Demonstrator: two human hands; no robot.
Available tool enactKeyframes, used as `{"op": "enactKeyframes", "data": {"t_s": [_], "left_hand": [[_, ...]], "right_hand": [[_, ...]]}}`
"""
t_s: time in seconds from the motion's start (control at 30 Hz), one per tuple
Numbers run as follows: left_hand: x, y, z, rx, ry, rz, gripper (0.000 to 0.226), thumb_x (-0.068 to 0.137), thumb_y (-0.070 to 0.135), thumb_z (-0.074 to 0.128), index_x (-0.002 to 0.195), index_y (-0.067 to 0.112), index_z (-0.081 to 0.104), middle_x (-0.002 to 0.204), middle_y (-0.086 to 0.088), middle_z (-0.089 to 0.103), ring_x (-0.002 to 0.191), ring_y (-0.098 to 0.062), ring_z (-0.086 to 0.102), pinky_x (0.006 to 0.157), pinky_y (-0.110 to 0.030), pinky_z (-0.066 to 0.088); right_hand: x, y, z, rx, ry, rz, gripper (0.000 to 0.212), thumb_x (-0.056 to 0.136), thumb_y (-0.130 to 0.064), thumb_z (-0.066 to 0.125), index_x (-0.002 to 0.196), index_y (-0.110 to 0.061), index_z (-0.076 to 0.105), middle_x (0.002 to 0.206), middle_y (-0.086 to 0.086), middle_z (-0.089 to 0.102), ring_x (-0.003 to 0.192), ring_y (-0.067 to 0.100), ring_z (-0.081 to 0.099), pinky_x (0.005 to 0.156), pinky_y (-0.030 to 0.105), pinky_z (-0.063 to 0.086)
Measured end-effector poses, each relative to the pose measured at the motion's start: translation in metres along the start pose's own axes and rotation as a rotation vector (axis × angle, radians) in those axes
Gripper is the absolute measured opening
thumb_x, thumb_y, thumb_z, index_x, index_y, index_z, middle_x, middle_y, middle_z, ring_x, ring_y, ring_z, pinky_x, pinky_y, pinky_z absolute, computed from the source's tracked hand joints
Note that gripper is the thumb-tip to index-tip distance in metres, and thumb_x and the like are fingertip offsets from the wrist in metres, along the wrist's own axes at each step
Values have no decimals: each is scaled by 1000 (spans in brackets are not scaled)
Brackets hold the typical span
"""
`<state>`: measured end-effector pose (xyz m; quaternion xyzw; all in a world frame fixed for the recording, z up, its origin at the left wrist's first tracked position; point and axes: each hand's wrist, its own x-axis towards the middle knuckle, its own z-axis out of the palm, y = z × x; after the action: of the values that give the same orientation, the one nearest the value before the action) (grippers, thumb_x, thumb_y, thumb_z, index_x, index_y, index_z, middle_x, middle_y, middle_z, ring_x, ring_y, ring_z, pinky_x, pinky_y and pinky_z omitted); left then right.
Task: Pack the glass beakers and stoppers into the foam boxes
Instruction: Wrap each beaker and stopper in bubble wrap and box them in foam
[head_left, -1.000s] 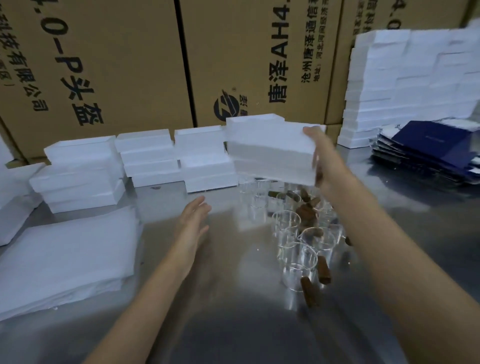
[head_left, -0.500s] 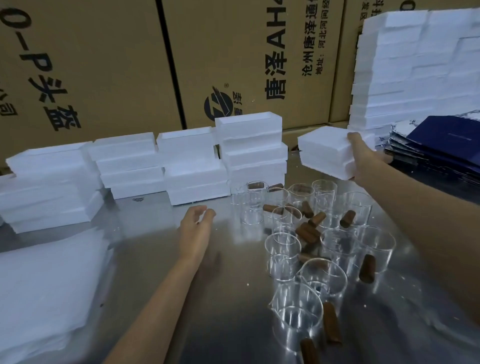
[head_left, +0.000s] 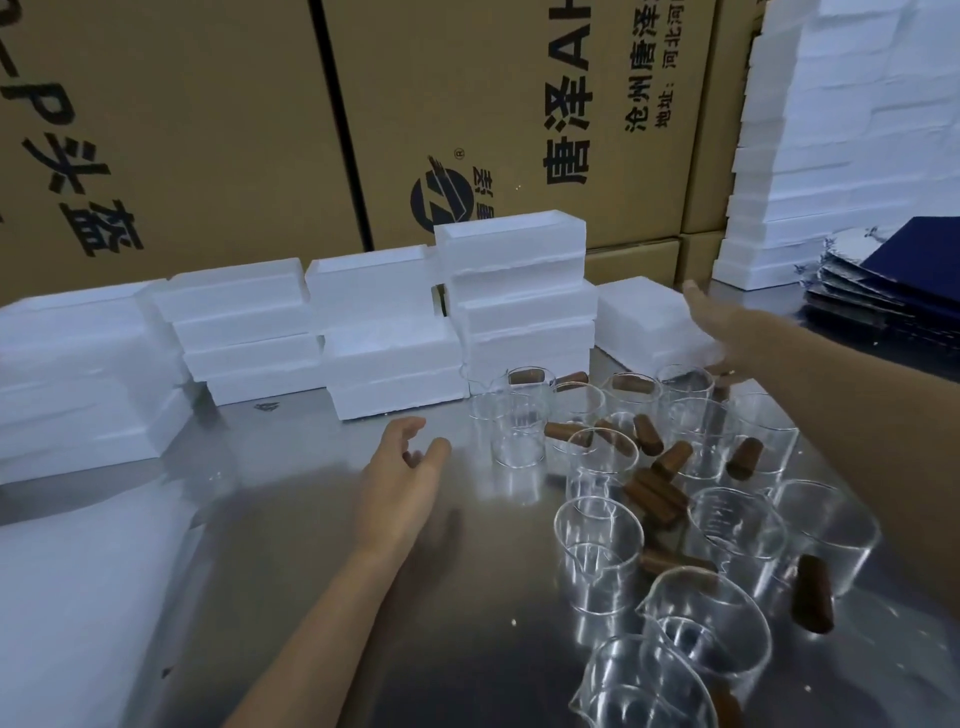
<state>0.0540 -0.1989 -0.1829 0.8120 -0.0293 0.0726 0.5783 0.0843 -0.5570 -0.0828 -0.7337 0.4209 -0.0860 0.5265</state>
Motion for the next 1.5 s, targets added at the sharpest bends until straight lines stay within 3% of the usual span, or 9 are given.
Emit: {"op": "enactKeyframes", "data": {"t_s": [0.1,0.2,0.4,0.57,0.7,0.93,1.1,1.27,1.5], "left_hand": [[1,-1,-1,17,5,17,33,91,30,61,124,32,56,123,17,58,93,18,46,90,-25,36],[0,-1,-2,14,6,17,35,91,29,61,125,30,57,124,11,58,98,5,52,97,-31,44],[-8,5,-7,-91,39,-13,29,92,21,60,121,24,60,127,1,60,99,-1,60,98,-34,48],[-19,9,-13,-116,32,-42,28,93,19,58,121,21,60,125,6,60,114,-12,56,77,-15,38],[-33,10,-21,-128,4,-50,27,94,16,56,120,21,60,120,6,60,113,-12,55,88,-22,37],[-42,5,-27,-224,85,11,26,95,6,50,117,19,56,118,3,58,104,-15,55,69,-5,40],[-5,33,-21,-154,112,108,41,94,8,49,132,24,48,126,1,56,106,-20,57,74,-16,42],[84,111,-8,-45,-119,94,57,98,15,47,152,22,29,144,1,45,129,-23,47,92,-22,40],[109,150,18,-102,-192,66,59,91,6,42,149,15,38,147,-10,47,131,-31,48,107,-40,44]], "right_hand": [[-10,3,-2,-46,-42,-31,69,96,-65,40,139,-10,41,130,12,53,91,31,57,80,35,53],[-26,9,-11,-107,-93,-85,34,102,-41,50,125,-16,46,87,7,55,63,22,51,35,22,45],[-68,6,-30,-469,-98,-270,64,99,-42,53,149,-7,35,154,17,36,136,39,41,101,45,40],[-126,2,-21,-610,-137,-523,57,99,-35,50,133,10,52,143,27,48,131,42,46,103,43,41],[-166,0,16,-628,-283,-688,43,97,-38,53,123,-4,64,135,11,55,116,28,53,95,37,43],[-171,-26,87,-394,-318,-693,59,91,-38,63,142,-16,40,126,5,50,110,22,52,85,30,41],[-131,-66,79,77,-157,-530,65,91,-25,62,147,-11,32,114,1,49,91,19,50,70,27,40],[-88,-97,69,23,-55,-457,6,96,-10,43,99,-6,47,80,5,41,72,23,42,57,26,34],[-75,-99,72,102,-65,-546,21,90,-3,44,104,-17,51,79,0,45,63,14,37,65,29,38]]}}
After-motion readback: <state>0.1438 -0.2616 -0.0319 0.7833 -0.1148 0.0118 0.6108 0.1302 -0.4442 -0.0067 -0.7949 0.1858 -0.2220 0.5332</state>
